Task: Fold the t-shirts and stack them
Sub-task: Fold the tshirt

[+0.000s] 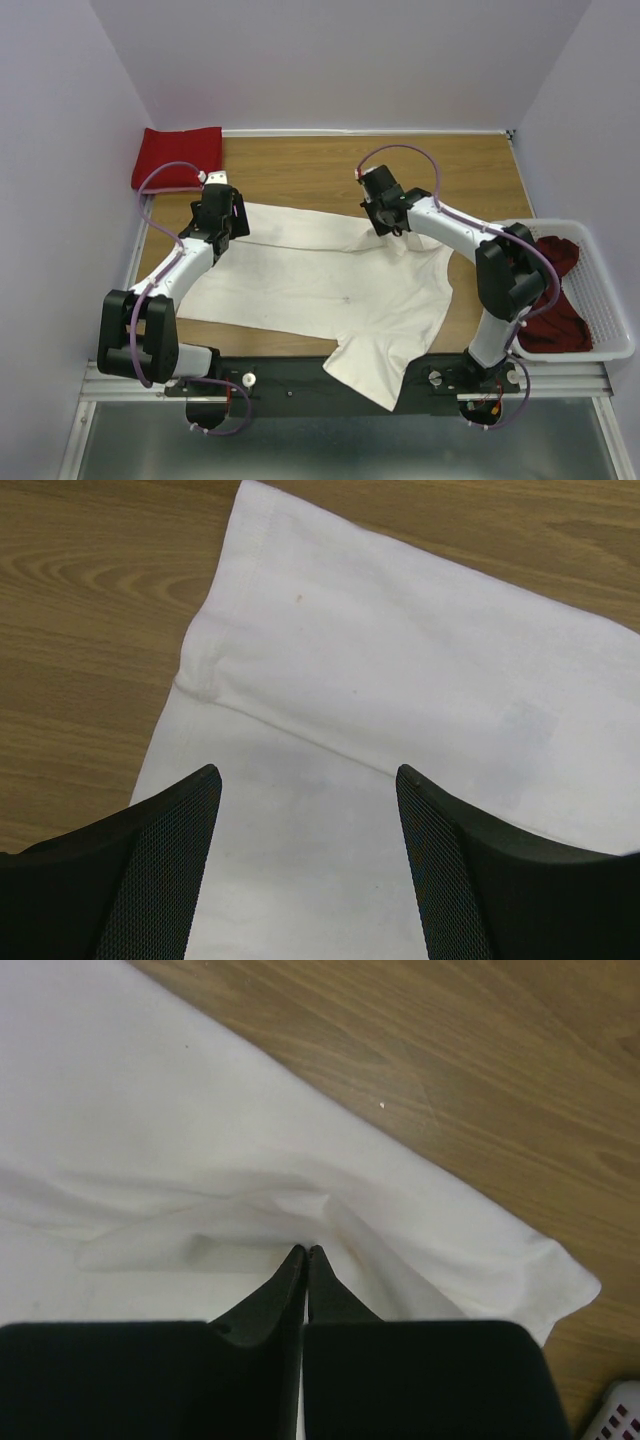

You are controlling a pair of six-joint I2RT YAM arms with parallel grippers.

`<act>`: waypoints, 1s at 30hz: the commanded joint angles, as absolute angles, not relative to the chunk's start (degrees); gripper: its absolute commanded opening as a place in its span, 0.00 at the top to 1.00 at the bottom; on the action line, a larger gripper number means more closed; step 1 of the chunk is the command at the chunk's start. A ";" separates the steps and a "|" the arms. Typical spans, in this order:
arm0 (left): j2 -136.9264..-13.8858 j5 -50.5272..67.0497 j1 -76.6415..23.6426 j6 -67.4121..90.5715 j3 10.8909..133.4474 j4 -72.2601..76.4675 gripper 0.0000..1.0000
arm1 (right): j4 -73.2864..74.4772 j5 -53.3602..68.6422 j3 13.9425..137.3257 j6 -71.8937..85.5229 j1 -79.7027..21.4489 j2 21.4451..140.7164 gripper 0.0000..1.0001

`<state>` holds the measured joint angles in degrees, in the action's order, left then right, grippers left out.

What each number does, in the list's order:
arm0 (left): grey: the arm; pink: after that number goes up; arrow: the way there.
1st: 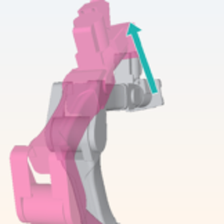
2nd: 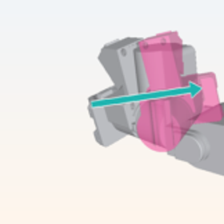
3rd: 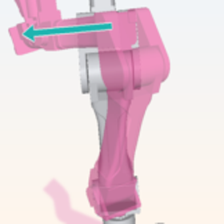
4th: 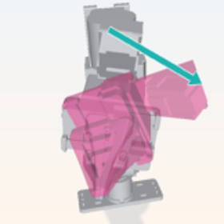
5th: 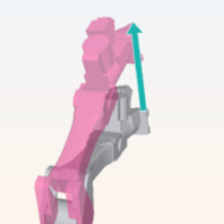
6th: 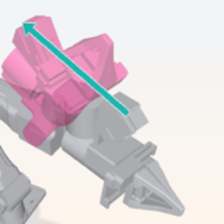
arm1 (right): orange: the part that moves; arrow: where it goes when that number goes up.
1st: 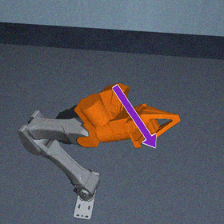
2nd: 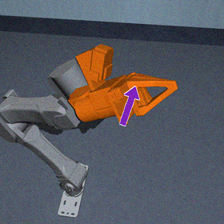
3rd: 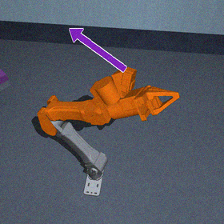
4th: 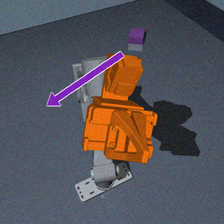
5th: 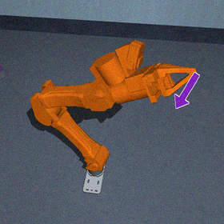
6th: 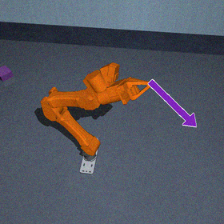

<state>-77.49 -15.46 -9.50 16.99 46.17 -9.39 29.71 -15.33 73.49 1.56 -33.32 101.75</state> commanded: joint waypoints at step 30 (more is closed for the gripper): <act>-76.99 -13.01 -9.67 16.44 47.37 -8.97 0.22 | 6.69 2.46 53.63 29.53 -26.28 84.47 0.44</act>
